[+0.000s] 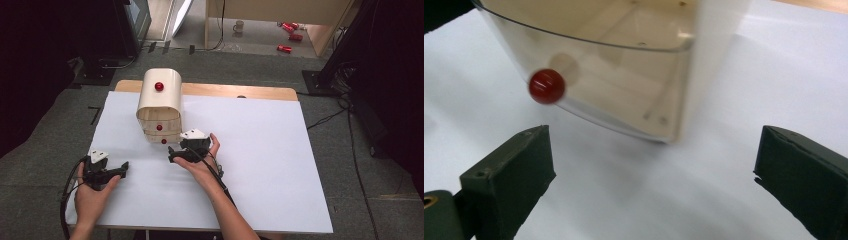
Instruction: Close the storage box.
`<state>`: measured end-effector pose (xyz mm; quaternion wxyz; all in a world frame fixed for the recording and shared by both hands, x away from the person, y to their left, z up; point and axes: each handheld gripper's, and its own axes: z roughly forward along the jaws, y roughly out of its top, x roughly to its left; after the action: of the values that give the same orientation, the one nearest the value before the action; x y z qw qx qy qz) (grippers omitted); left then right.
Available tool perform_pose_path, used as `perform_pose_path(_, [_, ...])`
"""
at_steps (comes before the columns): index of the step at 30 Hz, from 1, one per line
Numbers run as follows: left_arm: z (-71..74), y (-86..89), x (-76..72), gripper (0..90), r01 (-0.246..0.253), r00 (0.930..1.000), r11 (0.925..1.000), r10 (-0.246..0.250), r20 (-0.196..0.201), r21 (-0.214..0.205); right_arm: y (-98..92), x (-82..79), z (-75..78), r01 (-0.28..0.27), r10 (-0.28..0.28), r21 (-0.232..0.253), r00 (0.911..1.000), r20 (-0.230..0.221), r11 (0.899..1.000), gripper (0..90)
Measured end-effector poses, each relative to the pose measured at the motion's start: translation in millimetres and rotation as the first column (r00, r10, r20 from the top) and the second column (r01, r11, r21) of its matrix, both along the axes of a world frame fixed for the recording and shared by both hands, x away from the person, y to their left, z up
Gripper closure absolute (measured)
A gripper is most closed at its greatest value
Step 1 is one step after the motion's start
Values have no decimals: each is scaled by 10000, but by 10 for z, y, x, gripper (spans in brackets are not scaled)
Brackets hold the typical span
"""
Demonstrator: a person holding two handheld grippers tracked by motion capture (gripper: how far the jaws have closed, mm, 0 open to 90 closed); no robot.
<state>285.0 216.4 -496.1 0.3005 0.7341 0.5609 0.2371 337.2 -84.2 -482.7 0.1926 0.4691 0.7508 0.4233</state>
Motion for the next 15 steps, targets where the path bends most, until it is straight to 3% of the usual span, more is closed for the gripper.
perform_pose_path(15, [-1, -1, 0, 149, -3, 10000, 10000, 3, 10, 1, -648, -140, 27, 736, -734, -170, 9972, 123, 9971, 27])
